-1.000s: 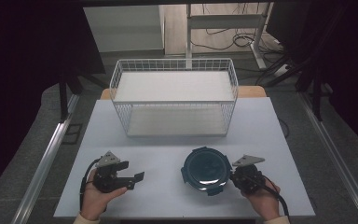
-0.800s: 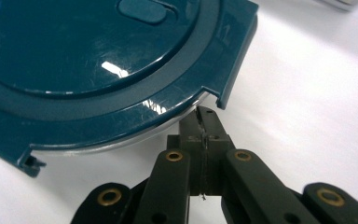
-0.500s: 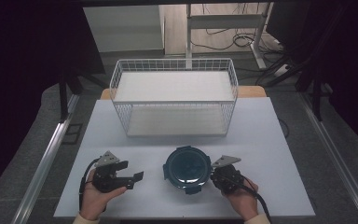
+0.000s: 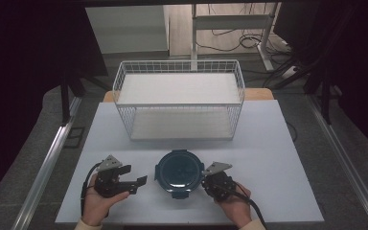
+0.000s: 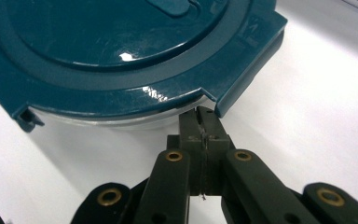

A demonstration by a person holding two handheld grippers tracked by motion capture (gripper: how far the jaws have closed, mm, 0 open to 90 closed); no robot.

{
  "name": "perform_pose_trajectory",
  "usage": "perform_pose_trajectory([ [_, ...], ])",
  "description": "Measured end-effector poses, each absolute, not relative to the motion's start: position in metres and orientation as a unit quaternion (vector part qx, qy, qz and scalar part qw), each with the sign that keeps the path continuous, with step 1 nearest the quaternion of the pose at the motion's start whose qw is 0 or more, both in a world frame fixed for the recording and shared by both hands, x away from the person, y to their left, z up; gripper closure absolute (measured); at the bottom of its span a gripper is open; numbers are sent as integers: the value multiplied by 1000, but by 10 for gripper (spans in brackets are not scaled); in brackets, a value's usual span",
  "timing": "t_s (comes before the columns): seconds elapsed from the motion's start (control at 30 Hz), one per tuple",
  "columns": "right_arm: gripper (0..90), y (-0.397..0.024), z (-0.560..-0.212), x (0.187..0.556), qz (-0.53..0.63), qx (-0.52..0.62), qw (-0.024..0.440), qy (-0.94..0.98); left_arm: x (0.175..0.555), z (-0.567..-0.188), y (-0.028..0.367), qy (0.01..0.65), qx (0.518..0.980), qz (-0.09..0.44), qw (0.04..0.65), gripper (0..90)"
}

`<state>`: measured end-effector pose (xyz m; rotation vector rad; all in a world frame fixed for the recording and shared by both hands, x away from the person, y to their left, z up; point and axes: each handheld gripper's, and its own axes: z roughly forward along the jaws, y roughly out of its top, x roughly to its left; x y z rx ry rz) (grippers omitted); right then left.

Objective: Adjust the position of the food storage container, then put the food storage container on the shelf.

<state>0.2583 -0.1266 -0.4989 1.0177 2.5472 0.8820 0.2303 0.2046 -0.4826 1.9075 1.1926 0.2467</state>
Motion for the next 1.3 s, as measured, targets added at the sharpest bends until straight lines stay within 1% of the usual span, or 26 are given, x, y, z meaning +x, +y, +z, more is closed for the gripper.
perform_pose_trajectory([
  [0.13, 897, -124, -501, 256, 309, 343, 130, 877, 230, -482, 205, 476, 763, 99, 426, 210],
  [0.23, 897, -130, -499, 253, 331, 338, 116, 874, 229, -480, 207, 478, 759, 101, 430, 210],
  [0.3, 897, -135, -495, 249, 334, 330, 122, 874, 229, -480, 209, 478, 758, 101, 432, 210],
  [0.5, 896, -171, -486, 241, 364, 348, 133, 854, 228, -479, 209, 478, 757, 99, 434, 209],
  [0.63, 892, -197, -483, 247, 389, 381, 125, 830, 228, -477, 210, 481, 754, 99, 437, 208],
  [0.67, 870, -203, -483, 250, 397, 387, 121, 823, 229, -478, 210, 481, 753, 98, 437, 208],
  [0.7, 822, -208, -484, 252, 407, 392, 116, 817, 229, -478, 210, 482, 753, 98, 437, 208],
  [0.77, 647, -215, -484, 256, 422, 401, 106, 806, 229, -479, 210, 482, 754, 97, 436, 207],
  [0.8, 586, -217, -485, 257, 426, 404, 106, 802, 229, -479, 210, 481, 754, 96, 437, 207],
  [0.9, 455, -218, -484, 257, 434, 398, 113, 801, 228, -478, 210, 481, 753, 93, 440, 205],
  [0.97, 383, -217, -483, 258, 435, 396, 118, 800, 228, -477, 211, 481, 751, 91, 444, 204],
  [1.2, 254, -216, -483, 259, 438, 396, 121, 798, 228, -476, 212, 482, 745, 87, 453, 202],
  [1.3, 218, -216, -482, 259, 441, 404, 119, 792, 229, -475, 212, 483, 742, 81, 458, 197],
])
